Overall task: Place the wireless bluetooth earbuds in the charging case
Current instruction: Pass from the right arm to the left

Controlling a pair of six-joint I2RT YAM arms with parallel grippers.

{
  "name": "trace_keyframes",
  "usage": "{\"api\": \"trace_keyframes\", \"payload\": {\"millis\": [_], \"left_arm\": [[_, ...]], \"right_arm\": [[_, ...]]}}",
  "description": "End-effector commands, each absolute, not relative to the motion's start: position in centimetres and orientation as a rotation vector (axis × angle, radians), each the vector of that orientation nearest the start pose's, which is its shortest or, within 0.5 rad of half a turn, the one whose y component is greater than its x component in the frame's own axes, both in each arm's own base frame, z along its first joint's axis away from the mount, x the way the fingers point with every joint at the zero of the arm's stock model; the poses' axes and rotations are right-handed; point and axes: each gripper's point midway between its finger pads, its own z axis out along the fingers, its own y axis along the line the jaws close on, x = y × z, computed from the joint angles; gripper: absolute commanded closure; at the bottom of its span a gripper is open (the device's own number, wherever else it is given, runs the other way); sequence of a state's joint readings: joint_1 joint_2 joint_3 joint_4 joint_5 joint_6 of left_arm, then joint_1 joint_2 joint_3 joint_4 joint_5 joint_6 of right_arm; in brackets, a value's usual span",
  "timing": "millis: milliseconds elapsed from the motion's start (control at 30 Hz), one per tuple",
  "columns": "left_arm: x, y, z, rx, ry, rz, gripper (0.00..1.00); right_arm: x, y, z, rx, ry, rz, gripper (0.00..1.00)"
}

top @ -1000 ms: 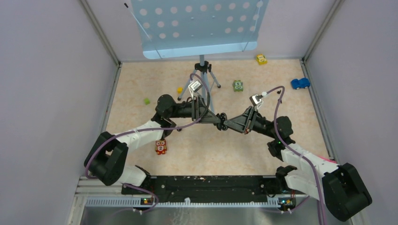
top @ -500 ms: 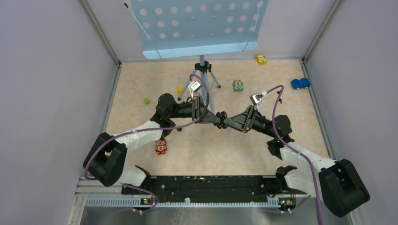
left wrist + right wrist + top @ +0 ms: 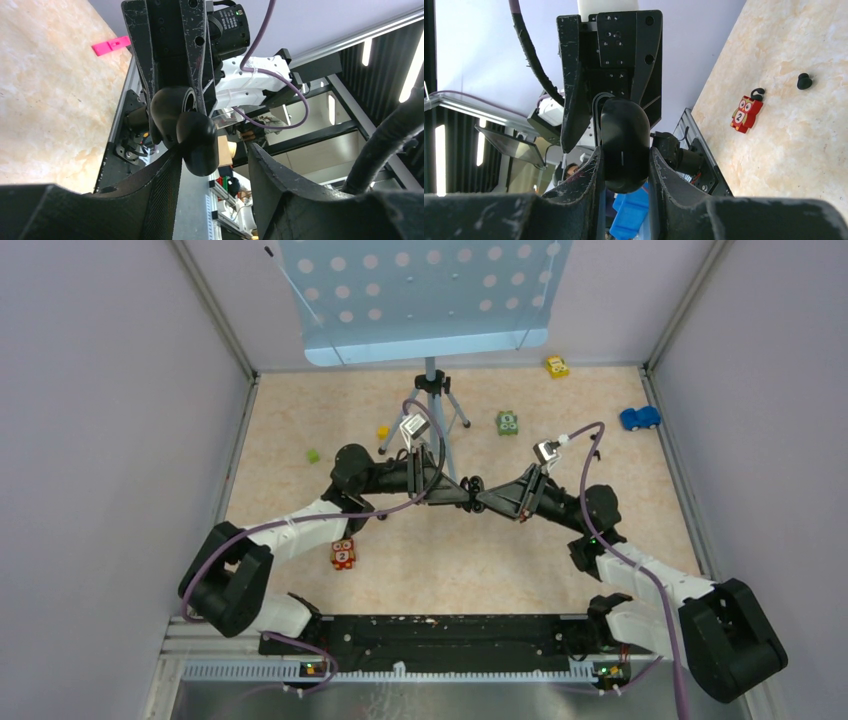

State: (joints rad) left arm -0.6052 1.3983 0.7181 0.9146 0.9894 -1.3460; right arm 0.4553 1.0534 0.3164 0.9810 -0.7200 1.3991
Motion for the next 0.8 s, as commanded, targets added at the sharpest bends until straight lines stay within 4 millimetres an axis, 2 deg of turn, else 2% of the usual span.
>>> {"api": "trace_keyframes", "payload": {"millis": [0,267,433,733,767], "left_arm": [[17.1,-32.8,31.3,0.483,1.705,-2.199,0.45],[17.5,-33.0,31.3,0.494,1.722,-2.147,0.51],[17.9,-33.2,31.0,0.497,1.749,-2.081,0.62],[18.1,-33.2,30.8,0.480,1.761,-2.077,0.85],[18.1,-33.2,30.8,0.478,1.759,-2.075,0.86]], "right_arm": [[19.3,25.9,27.5,-0.008,1.668,1.939,1.00],[19.1,25.8,27.7,-0.020,1.659,1.943,1.00],[19.1,25.8,27.9,-0.025,1.651,1.946,1.00],[19.1,25.8,27.5,-0.021,1.669,1.941,1.00],[19.1,25.9,27.5,-0.025,1.671,1.940,0.95]]}}
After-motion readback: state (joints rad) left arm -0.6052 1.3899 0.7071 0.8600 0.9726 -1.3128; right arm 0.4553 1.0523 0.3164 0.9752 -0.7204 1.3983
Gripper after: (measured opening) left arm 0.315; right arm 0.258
